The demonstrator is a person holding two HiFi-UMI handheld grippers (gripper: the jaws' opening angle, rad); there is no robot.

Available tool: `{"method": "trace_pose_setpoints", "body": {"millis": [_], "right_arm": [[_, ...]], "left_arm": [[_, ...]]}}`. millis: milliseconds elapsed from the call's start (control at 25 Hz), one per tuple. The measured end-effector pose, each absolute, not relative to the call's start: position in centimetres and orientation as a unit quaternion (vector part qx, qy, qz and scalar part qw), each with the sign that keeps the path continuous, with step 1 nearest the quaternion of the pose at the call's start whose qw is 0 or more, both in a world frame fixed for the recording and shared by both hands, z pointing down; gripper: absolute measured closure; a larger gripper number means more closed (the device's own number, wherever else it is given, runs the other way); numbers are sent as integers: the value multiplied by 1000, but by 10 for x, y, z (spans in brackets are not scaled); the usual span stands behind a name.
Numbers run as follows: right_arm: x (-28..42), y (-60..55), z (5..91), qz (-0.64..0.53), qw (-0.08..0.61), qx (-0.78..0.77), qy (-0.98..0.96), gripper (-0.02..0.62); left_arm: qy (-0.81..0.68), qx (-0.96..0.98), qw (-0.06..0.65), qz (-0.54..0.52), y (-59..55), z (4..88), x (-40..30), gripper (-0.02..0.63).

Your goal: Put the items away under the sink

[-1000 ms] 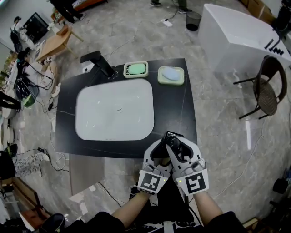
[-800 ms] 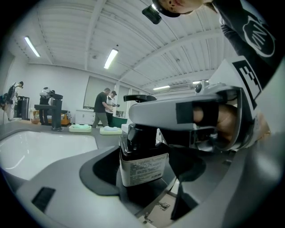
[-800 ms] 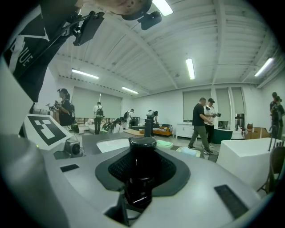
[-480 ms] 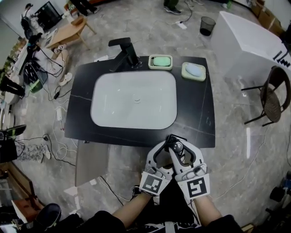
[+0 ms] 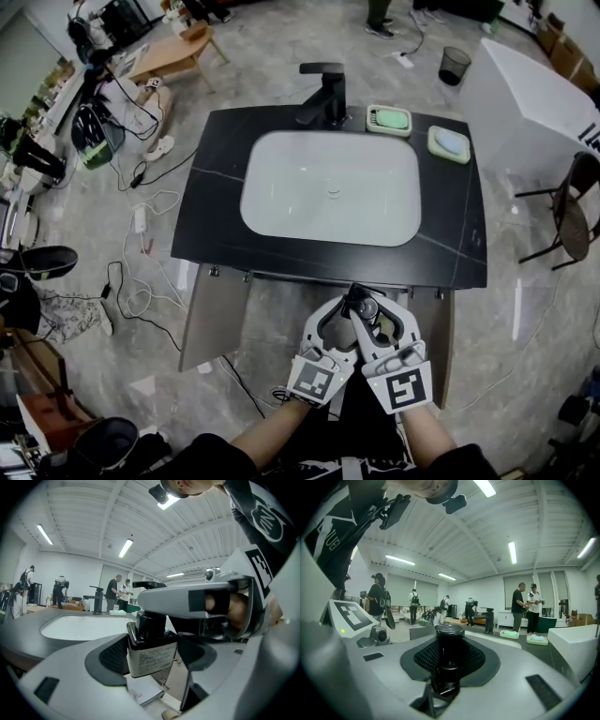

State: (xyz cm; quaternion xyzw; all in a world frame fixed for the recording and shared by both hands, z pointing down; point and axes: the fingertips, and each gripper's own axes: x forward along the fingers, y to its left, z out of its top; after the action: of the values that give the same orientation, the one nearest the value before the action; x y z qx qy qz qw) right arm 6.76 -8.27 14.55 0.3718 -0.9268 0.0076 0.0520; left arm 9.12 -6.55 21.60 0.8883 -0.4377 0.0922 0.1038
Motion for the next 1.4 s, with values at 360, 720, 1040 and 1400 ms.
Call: {"method": "trace_pose_setpoints", "body": {"millis": [360,720,1040,1400], "right_arm": [[-6,-34,154,5,51,331,-942,491],[-61,-5,182,11,61,265,-962,491],[-98,4,198,18,43,216,-975,491],[-109,14,236,10,62,177,-982,491]], "left_arm": [[-462,878,87,87,-22,217,20,275],[-516,845,111,85,5,247,-33,275],[-568,813,102,82,12,264,-69,275],[-587,799,108,70,19,300,-81,275]]}}
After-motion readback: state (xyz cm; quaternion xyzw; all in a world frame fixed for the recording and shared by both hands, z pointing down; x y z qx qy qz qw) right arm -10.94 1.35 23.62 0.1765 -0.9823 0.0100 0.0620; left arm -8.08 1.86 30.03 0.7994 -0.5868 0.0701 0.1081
